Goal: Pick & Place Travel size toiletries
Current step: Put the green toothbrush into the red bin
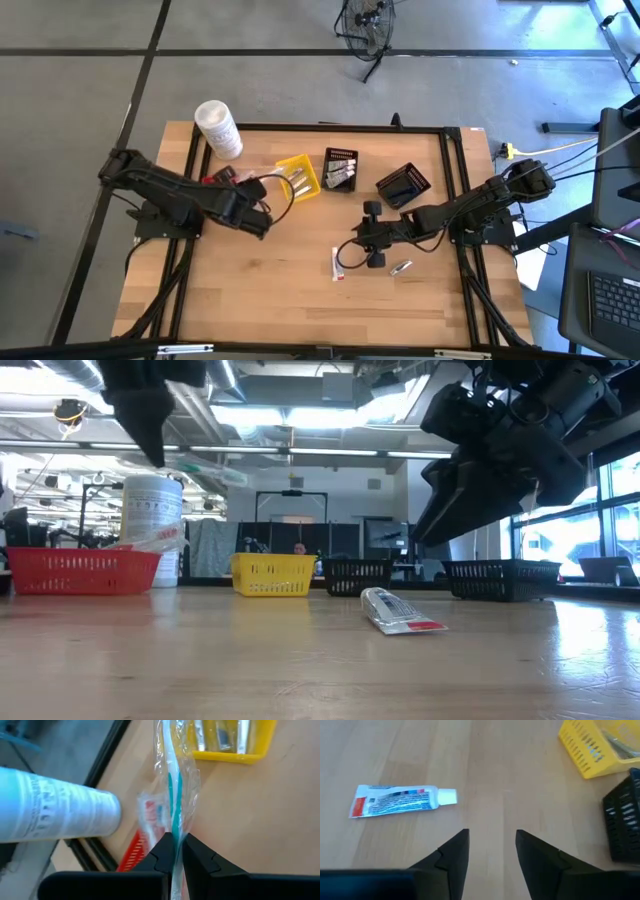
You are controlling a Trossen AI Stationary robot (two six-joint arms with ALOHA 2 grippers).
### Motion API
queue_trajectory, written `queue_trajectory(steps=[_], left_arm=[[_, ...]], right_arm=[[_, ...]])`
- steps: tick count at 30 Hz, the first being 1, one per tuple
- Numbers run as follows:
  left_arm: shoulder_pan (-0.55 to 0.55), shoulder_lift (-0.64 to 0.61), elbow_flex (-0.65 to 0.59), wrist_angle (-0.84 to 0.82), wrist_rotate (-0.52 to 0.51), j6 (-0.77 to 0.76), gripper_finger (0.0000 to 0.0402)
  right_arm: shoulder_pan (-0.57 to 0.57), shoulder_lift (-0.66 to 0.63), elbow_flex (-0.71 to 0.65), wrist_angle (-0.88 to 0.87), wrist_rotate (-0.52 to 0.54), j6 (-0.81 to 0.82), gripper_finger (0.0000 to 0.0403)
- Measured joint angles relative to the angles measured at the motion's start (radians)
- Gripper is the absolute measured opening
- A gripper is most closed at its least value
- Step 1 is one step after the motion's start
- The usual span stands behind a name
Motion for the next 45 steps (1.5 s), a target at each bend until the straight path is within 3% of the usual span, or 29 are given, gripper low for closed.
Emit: queue_trajectory(steps=[8,15,23,25,30,40,45], left_arm=[[-0.044,-0.069,-0.231,-0.004,-0.009,-0.171,0.0018],[-0.08,-0.234,-0.403,-0.002,0.024,-0.276,0.0018],[-0.128,-0.394,-0.554,0.185,0.019,-0.114,0.0018],[-0.126,-0.393,-0.572,0.226,0.033,-0.098,0.0018],[-0.107,-0.381,-0.625,0.23,-0.032,-0.276,0.0018],[-0.043,-0.382,-0.778,0.394,-0.017,-0.289,0.0017],[-0.035,-0.382,-0.827,0.51,-0.059,-0.318,0.0018]], right_arm=[[0.0,0.0,0.0,0.0,-0.027,0.002,0.0144],[-0.001,0.0,0.0,0.003,-0.027,-0.024,0.0137],[-0.001,0.0,0.0,0.004,-0.027,-0.024,0.0147],[-0.001,0.0,0.0,0.007,-0.027,-0.024,0.015],[-0.002,0.0,0.0,0.015,-0.027,-0.028,0.0157],[-0.002,0.0,0.0,0.022,-0.027,-0.035,0.016],[-0.002,0.0,0.0,0.025,-0.027,-0.051,0.0149]])
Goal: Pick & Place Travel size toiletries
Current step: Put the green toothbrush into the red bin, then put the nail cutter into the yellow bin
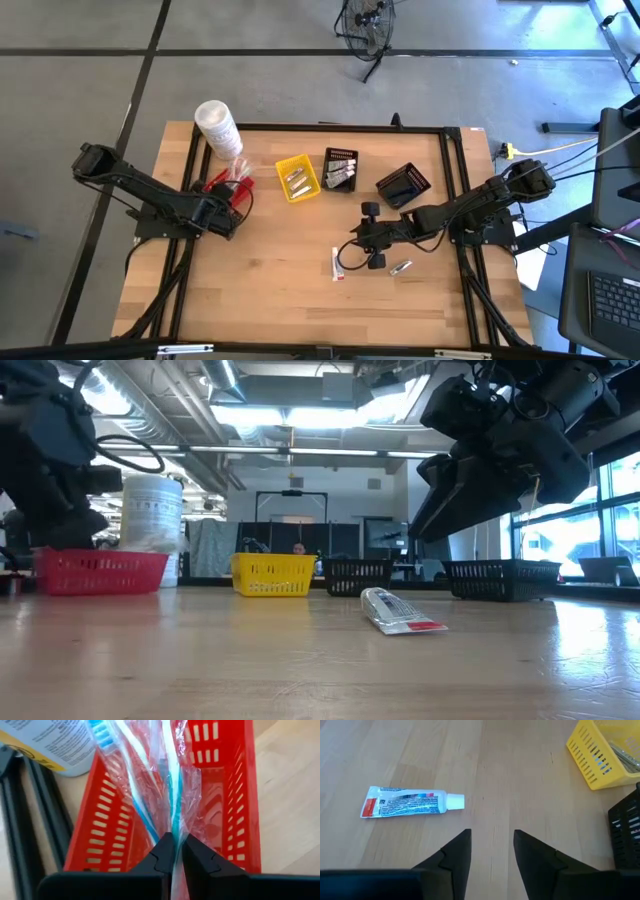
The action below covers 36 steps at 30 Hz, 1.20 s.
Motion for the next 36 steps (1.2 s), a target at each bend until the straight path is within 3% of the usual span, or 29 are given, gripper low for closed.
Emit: queue_trajectory(steps=[7,16,29,33,36], left_arm=[[0.036,0.0,-0.009,0.13,0.0,0.008,0.0058],[0.081,-0.001,0.015,0.136,-0.005,0.12,0.0113],[0.14,-0.001,0.165,0.163,-0.055,0.357,0.0136],[0.137,-0.002,0.214,0.365,-0.058,0.52,0.0132],[0.129,0.002,0.211,0.626,0.048,0.719,0.0129]], right_arm=[[0.0,0.0,0.0,0.001,0.0,-0.002,0.014],[0.0,0.0,0.0,0.001,0.0,-0.023,0.0151],[0.0,0.0,0.0,0.001,0.0,-0.023,0.0182],[0.0,0.0,0.0,0.001,-0.002,-0.023,0.0186],[0.0,0.0,0.0,0.001,-0.008,-0.023,0.0187]])
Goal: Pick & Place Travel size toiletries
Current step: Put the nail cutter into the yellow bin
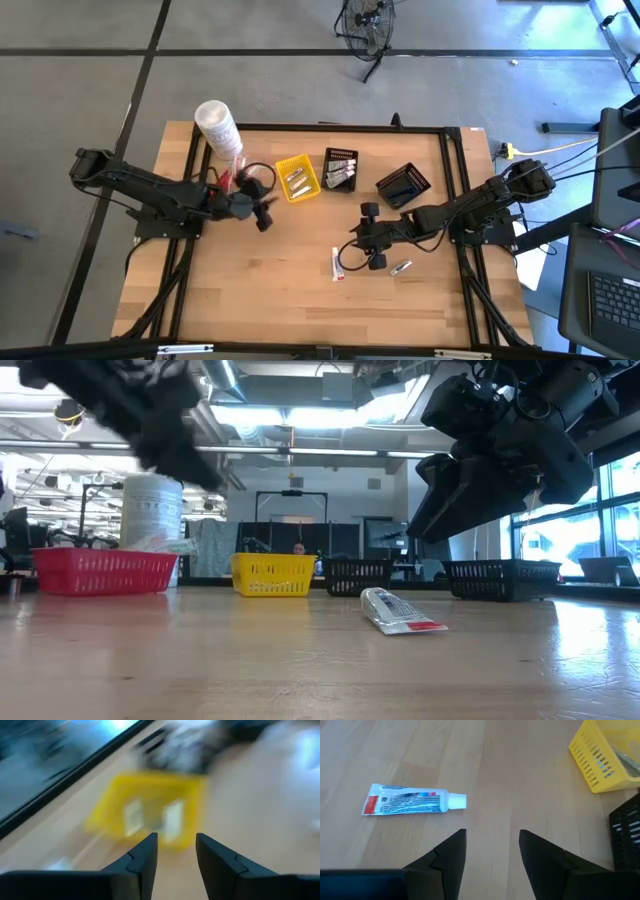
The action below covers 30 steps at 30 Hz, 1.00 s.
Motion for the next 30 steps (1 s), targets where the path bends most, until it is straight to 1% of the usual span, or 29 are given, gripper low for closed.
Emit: queue_trajectory(steps=[2,5,8,11,13,17,21,24,27,30], left_arm=[[-0.005,0.017,-0.005,0.163,0.092,0.102,0.0128],[-0.021,0.066,-0.015,0.382,0.19,0.189,0.0128],[-0.04,0.14,-0.016,0.544,0.233,0.269,0.0131],[-0.054,0.229,-0.017,0.651,0.254,0.344,0.0135],[-0.058,0.292,-0.01,0.695,0.277,0.371,0.014],[-0.056,0.405,0.019,0.761,0.297,0.367,0.0151],[-0.056,0.507,0.071,0.794,0.317,0.365,0.0159],[-0.056,0.57,0.12,0.797,0.355,0.38,0.0162],[-0.056,0.627,0.161,0.796,0.396,0.428,0.0161],[-0.056,0.673,0.193,0.796,0.404,0.462,0.0162]], right_arm=[[0.0,0.0,0.0,0.0,-0.03,0.001,0.0185],[0.0,0.0,0.0,0.011,-0.063,0.021,0.0178],[0.0,0.0,0.0,0.024,-0.073,0.023,0.0171],[0.0,0.0,0.0,0.03,-0.074,0.023,0.0165],[0.0,0.0,0.0,0.03,-0.073,0.023,0.0163],[0.0,0.0,0.0,0.03,-0.074,0.023,0.0167],[0.001,0.0,0.0,0.004,-0.09,0.028,0.0184],[0.002,0.0,0.0,-0.048,-0.118,0.074,0.02],[0.011,0.0,0.01,-0.145,-0.182,0.109,0.0211],[0.04,0.0,0.065,-0.357,-0.262,0.178,0.0215]])
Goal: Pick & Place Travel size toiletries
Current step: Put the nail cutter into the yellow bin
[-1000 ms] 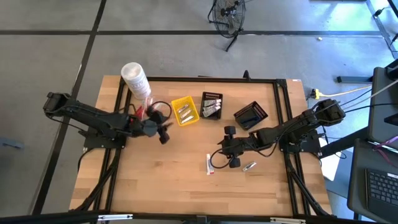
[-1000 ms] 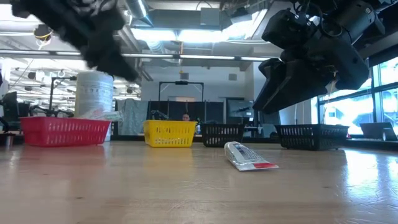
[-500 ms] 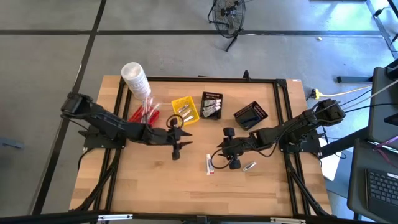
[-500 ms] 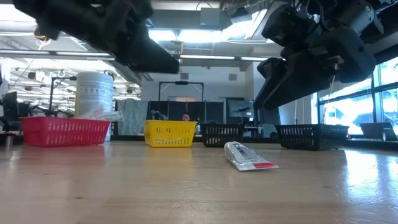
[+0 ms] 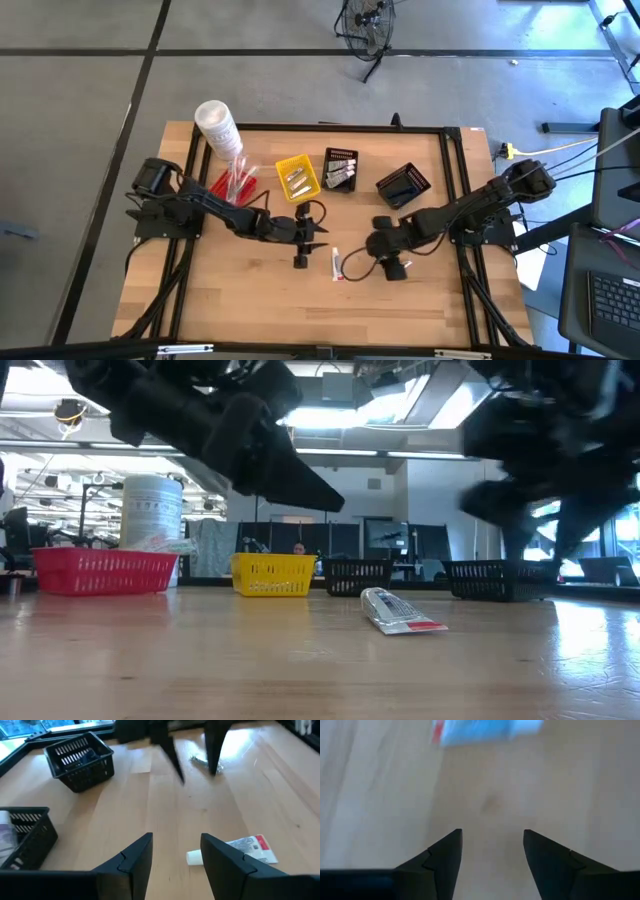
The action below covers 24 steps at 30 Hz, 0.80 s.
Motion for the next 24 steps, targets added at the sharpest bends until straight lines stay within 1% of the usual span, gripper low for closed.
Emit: queue_trajectory(steps=[3,4,6,9,13,15,18,20,22,24], left_arm=[[0.0,0.035,0.023,0.0,-0.001,0.0,0.0162],[0.0,0.043,0.028,0.0,-0.006,-0.009,0.0161],[0.0,0.059,0.034,0.0,-0.016,-0.031,0.016],[0.0,0.069,0.034,-0.001,-0.017,-0.046,0.016],[0.0,0.073,0.034,0.0,-0.011,-0.088,0.0162],[0.0,0.073,0.034,0.0,-0.01,-0.099,0.0161],[0.0,0.073,0.034,0.0,-0.011,-0.099,0.016],[0.0,0.073,0.034,0.0,-0.011,-0.099,0.016],[0.0,0.073,0.034,0.0,-0.011,-0.099,0.0161],[0.0,0.073,0.034,0.0,-0.011,-0.099,0.0162]], right_arm=[[0.042,0.0,0.068,-0.275,-0.069,0.117,0.0211],[0.061,0.0,0.084,-0.34,-0.079,0.151,0.0208],[0.096,0.0,0.093,-0.393,-0.096,0.196,0.0201],[0.16,0.0,0.082,-0.382,-0.097,0.237,0.0192],[0.211,0.0,0.06,-0.359,-0.022,0.239,0.0186],[0.216,0.0,0.043,-0.321,-0.003,0.239,0.0186],[0.217,0.0,0.003,-0.248,-0.012,0.235,0.0185],[0.217,0.0,-0.015,-0.239,-0.012,0.235,0.0184],[0.217,0.0,-0.028,-0.232,0.003,0.234,0.0178],[0.217,0.0,-0.039,-0.201,0.006,0.202,0.0164]])
